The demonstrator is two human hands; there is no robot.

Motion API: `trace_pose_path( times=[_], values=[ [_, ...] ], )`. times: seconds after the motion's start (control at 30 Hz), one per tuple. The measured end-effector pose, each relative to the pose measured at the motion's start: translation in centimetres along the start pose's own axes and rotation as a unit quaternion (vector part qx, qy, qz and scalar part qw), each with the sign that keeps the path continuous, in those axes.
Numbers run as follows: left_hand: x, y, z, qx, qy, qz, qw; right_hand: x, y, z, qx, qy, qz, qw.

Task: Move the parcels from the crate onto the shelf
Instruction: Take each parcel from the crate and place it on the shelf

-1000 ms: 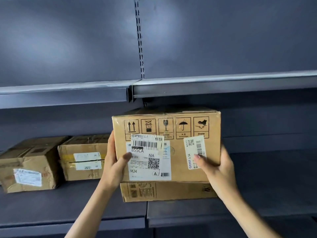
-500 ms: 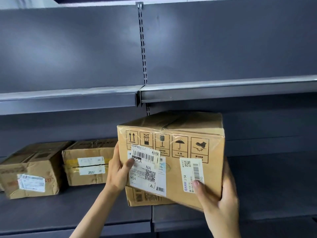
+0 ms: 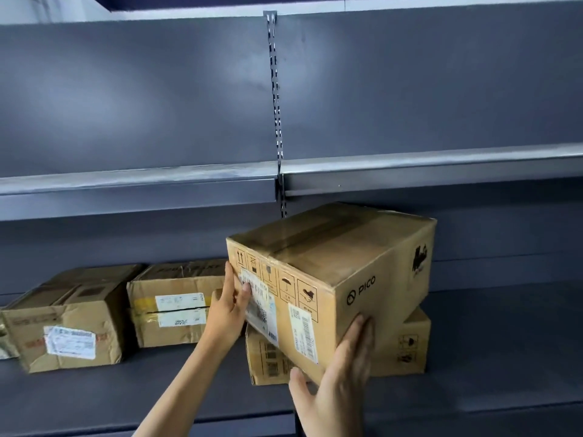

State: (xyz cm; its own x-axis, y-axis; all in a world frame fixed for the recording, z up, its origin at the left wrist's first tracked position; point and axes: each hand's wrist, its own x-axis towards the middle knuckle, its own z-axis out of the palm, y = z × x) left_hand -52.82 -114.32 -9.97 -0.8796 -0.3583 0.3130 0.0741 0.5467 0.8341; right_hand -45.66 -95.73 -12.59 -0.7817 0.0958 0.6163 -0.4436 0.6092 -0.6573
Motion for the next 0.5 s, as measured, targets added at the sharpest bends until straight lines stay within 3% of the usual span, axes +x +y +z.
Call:
trace_pose_path(
  times=[0.2,0.3,0.4,0.5],
  values=[
    [0.0,2.1,0.9,0.052,0.037,-0.026,0.998,-0.6,-1.4,1.2,-0.044,-0.013,-0.013,0.999],
    [-2.5,3.1,0.6,-0.044,-0.004,-0.03,0.999,-0.9,-1.0,0.5,-0.02,-0.024,-0.036,0.999],
    [-6.8,4.5,0.7,-0.13,-0.018,0.029,0.991,1.0,1.3,-2.1,0.071,-0.017,-0.047,0.996],
    [-10.2,7.5,2.1,-0.157,-0.024,0.07,0.985,7.3,5.8,-5.1,0.113,0.069,0.017,0.991]
  ],
)
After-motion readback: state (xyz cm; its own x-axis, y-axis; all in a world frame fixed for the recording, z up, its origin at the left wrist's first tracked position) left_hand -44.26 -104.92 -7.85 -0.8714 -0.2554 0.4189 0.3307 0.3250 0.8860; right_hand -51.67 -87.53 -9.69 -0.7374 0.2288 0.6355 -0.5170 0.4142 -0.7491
